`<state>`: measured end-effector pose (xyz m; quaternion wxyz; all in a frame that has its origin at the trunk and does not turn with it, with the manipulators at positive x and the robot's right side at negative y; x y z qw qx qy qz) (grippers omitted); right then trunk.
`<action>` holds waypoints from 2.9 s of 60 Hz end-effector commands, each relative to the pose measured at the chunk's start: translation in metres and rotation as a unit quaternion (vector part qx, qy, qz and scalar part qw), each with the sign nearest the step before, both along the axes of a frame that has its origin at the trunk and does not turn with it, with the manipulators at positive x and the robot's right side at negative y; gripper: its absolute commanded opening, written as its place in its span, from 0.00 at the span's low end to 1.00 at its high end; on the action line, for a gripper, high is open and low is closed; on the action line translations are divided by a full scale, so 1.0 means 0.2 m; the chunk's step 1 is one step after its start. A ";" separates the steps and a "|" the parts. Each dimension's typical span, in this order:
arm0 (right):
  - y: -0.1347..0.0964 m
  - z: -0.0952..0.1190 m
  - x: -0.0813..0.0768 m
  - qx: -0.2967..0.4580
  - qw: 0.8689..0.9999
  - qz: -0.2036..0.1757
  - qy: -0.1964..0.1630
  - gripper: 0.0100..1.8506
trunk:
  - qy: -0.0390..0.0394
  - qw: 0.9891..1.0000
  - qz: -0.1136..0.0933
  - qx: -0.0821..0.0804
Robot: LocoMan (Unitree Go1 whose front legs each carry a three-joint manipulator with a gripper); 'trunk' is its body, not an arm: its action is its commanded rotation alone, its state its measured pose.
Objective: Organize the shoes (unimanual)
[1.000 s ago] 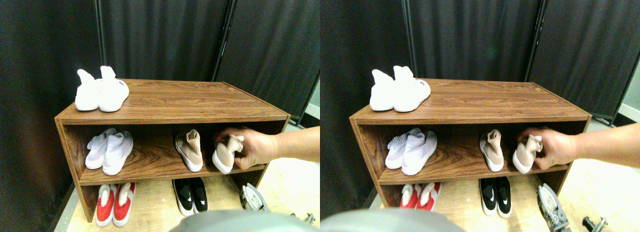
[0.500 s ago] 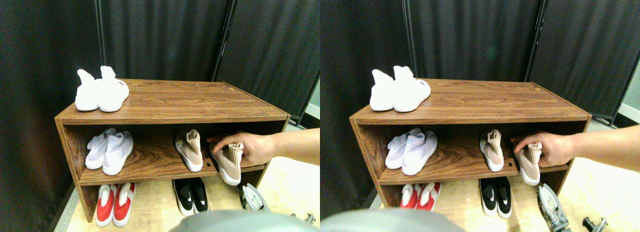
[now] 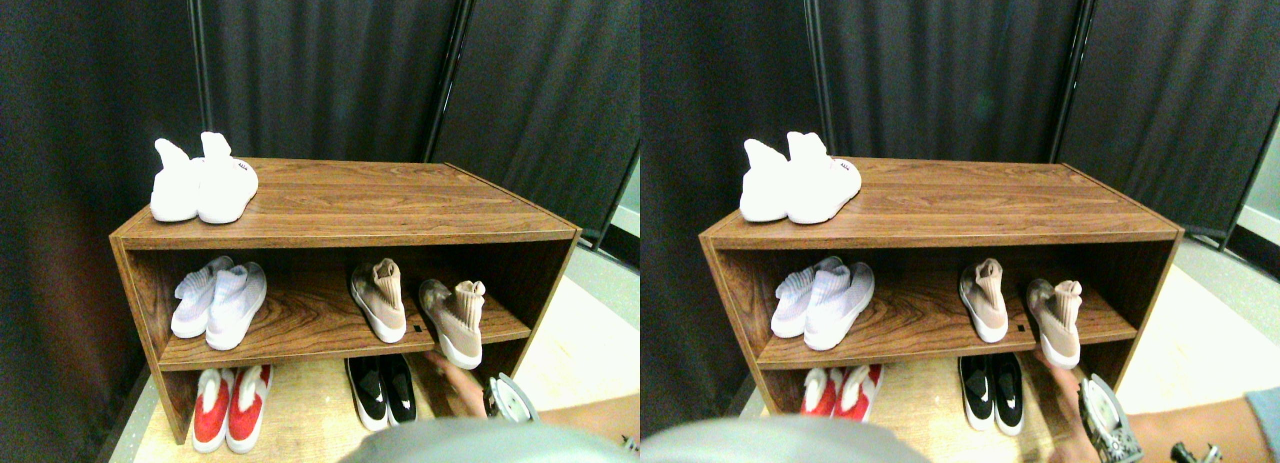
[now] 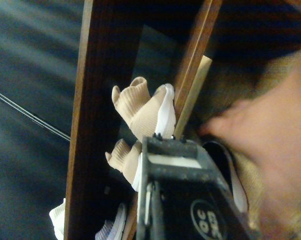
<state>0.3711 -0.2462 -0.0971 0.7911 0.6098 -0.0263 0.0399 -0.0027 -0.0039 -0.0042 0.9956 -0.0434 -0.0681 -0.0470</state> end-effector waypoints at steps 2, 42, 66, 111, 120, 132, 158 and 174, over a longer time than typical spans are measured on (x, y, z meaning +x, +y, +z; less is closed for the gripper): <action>0.01 0.07 -0.01 -0.003 0.999 0.004 -0.032 0.03 | 0.004 1.000 -0.001 -0.007; 0.02 0.10 -0.05 0.002 0.999 0.015 -0.036 0.03 | 0.000 1.000 -0.004 -0.007; 0.06 0.14 -0.06 -0.012 0.999 0.019 -0.030 0.79 | -0.005 1.000 -0.004 -0.010; 0.09 0.20 0.18 -0.023 1.000 0.011 0.003 0.85 | -0.005 1.000 0.003 -0.019; 0.10 0.17 0.25 0.008 1.000 -0.009 0.020 0.81 | -0.003 1.000 0.008 -0.020; 0.10 0.13 0.35 0.003 0.999 -0.023 0.033 0.71 | -0.001 1.000 0.011 -0.021; 0.10 0.06 0.46 0.021 0.998 -0.032 0.053 0.79 | -0.001 1.000 0.016 -0.022; 0.10 0.05 0.47 0.021 0.998 -0.024 0.047 0.76 | -0.002 1.000 0.018 -0.021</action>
